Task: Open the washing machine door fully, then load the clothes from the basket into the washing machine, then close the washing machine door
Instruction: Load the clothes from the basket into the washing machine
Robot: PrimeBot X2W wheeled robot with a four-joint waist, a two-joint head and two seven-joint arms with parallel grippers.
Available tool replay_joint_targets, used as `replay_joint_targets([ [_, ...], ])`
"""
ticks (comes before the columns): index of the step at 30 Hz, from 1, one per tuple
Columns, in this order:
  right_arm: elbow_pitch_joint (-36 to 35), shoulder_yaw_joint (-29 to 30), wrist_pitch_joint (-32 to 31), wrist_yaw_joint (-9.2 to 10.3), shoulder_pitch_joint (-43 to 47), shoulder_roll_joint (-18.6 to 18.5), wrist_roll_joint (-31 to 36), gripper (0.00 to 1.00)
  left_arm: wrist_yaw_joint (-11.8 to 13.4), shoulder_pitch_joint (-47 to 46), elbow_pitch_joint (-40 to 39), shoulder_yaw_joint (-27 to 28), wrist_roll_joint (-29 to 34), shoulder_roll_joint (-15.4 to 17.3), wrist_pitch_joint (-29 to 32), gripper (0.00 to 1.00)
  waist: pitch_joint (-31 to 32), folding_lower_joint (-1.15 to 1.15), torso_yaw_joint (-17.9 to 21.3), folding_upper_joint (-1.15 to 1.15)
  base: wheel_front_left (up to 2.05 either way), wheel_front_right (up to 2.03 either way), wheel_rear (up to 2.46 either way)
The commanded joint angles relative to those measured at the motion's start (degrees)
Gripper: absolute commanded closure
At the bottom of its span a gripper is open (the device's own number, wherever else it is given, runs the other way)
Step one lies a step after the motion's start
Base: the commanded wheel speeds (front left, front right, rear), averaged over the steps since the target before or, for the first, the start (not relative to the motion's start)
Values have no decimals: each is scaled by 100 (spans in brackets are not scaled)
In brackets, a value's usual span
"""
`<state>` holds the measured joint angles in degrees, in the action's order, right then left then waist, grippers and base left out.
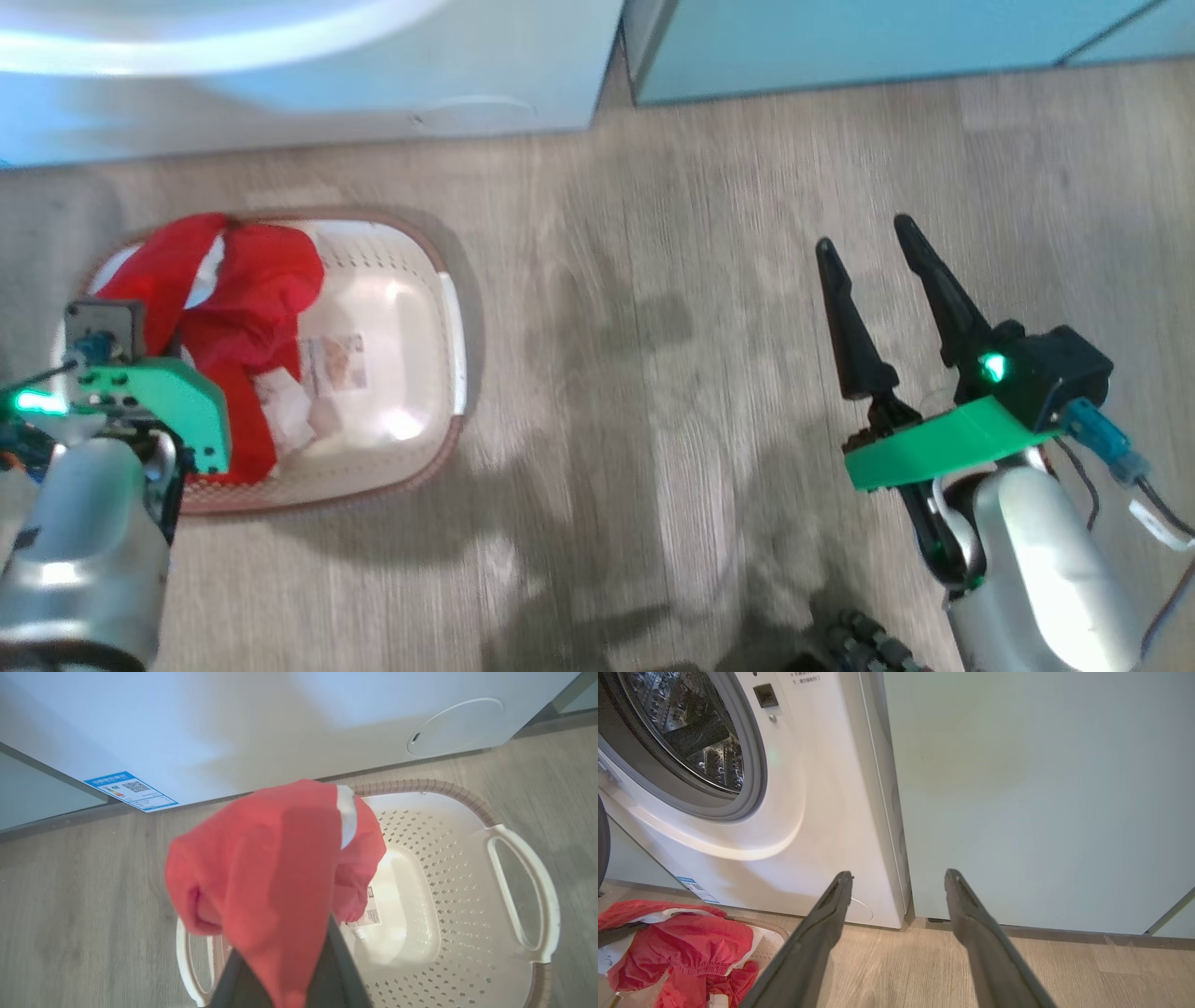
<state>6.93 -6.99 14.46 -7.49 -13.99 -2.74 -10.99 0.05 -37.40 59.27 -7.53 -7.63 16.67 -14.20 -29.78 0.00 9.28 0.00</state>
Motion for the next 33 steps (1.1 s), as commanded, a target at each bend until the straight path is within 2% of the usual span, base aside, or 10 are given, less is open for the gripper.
replay_joint_targets([
  [1,-136,-82,54,0,144,-14,54,0,67,136,-247,181,9,199,-78,100,272,0,-138,0,0,0,0],
  [5,-58,-25,54,0,249,-14,89,0,171,450,-947,214,135,85,-79,100,606,0,-254,0,0,0,0],
  [7,-31,2,54,0,304,-14,110,0,129,612,-1447,231,169,-4,-79,100,757,0,-305,0,0,0,0],
  [12,28,66,54,0,398,-14,146,0,231,1068,-2625,286,331,-183,-79,100,1090,0,-425,0,0,0,0],
  [17,83,97,54,0,510,-14,176,0,175,1512,-3608,366,343,-458,-79,100,1428,0,-536,0,0,0,0],
  [23,146,172,54,0,617,-14,213,0,-48,2101,-4742,572,242,-761,-79,100,1809,0,-603,0,0,0,0],
  [33,171,314,54,0,878,-14,228,0,-452,2902,-5941,839,148,-1237,-80,100,2297,0,-691,0,0,0,0],
])
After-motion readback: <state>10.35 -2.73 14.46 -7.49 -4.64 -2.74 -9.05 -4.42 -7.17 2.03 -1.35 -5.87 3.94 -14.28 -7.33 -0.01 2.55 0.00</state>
